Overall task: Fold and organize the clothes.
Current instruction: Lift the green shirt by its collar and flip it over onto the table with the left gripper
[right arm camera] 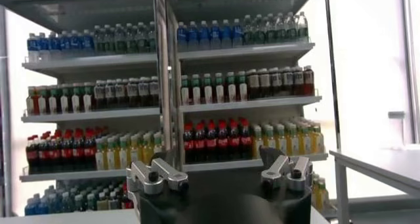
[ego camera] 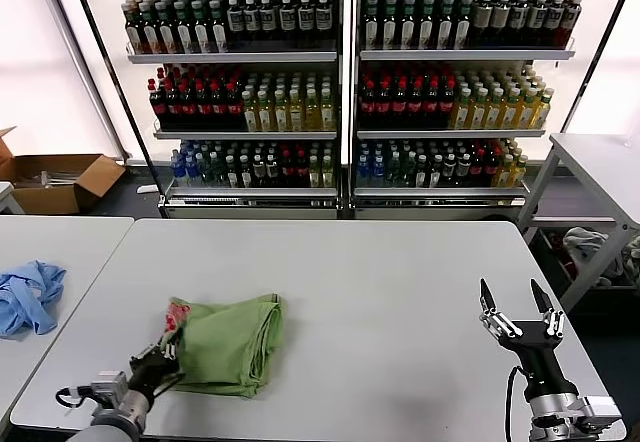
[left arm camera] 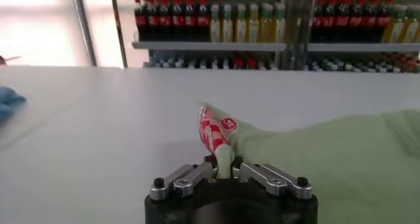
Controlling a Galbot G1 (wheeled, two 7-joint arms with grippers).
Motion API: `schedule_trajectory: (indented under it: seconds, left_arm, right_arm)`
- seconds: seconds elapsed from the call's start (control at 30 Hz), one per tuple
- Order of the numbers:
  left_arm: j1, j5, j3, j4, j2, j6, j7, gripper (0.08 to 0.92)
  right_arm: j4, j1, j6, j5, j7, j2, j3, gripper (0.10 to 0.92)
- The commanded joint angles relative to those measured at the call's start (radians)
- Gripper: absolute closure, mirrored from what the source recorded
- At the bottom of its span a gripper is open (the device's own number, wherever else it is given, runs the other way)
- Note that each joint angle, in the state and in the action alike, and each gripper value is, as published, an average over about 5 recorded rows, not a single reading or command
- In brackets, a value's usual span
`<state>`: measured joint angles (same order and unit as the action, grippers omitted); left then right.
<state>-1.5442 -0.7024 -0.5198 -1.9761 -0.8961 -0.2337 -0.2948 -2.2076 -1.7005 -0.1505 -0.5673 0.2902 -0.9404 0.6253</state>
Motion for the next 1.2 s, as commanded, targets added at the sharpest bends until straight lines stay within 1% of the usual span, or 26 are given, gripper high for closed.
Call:
schedule_trajectory:
  seconds: [0.03,0.13,0.2,0.23,0.3,0.37,0.43,0.47,0.6,0.7,0.77,0.83,0.97,1.07,1.2]
  left_arm:
    - [-0.019,-0.057,-0.416,-0.062,0.132,0.017,-0.003,0.852]
    - [-0.011,-0.082,-0.56,-0.031,0.208,0.001,0.044,0.852]
    - [-0.009,-0.076,-0.617,-0.018,0.251,-0.008,0.082,0.852]
    - [-0.009,-0.063,-0.627,-0.017,0.264,-0.006,0.103,0.852]
    - [-0.007,-0.007,-0.601,-0.034,0.262,0.011,0.136,0.852]
    - [-0.011,0.088,-0.516,-0.058,0.236,0.045,0.161,0.852]
    - [-0.014,0.208,-0.371,-0.066,0.196,0.088,0.172,0.852]
    - [-0.013,0.273,-0.277,-0.053,0.173,0.114,0.174,0.852]
    - [0.023,0.439,0.084,0.078,0.078,0.185,0.162,0.852]
    - [0.047,0.492,0.261,0.156,0.016,0.213,0.149,0.852]
    - [0.053,0.504,0.327,0.153,-0.012,0.22,0.147,0.852]
    - [0.064,0.492,0.359,0.114,-0.027,0.206,0.146,0.852]
    - [0.115,0.424,0.381,0.005,-0.027,0.119,0.123,0.852]
    - [0.188,0.385,0.402,-0.035,-0.014,0.044,0.072,0.852]
    - [0.316,0.354,0.456,-0.001,-0.012,-0.015,-0.031,0.852]
  right_arm:
    - [0.002,0.046,0.007,0.001,0.003,0.006,-0.034,0.203]
    - [0.002,0.058,0.009,0.001,0.005,0.008,-0.045,0.203]
    - [0.001,0.061,0.01,0.0,0.005,0.01,-0.047,0.203]
    - [0.001,0.061,0.01,0.0,0.005,0.01,-0.047,0.203]
    - [0.0,0.06,0.01,0.0,0.006,0.011,-0.045,0.203]
    - [-0.002,0.055,0.009,0.0,0.006,0.01,-0.04,0.203]
    - [-0.005,0.046,0.007,0.0,0.005,0.009,-0.032,0.203]
    - [-0.007,0.04,0.006,-0.001,0.004,0.009,-0.026,0.203]
    - [-0.014,0.012,-0.001,-0.001,0.002,0.007,-0.006,0.203]
    - [-0.018,-0.01,-0.007,-0.002,0.001,0.006,0.009,0.203]
    - [-0.017,-0.019,-0.01,-0.004,0.0,0.009,0.017,0.203]
    - [-0.015,-0.023,-0.01,-0.006,0.001,0.012,0.022,0.203]
    - [-0.015,-0.017,-0.008,-0.007,0.001,0.012,0.02,0.203]
    - [-0.016,-0.006,-0.004,-0.003,0.001,0.005,0.01,0.203]
    - [-0.017,0.004,-0.002,0.004,0.001,-0.003,-0.003,0.203]
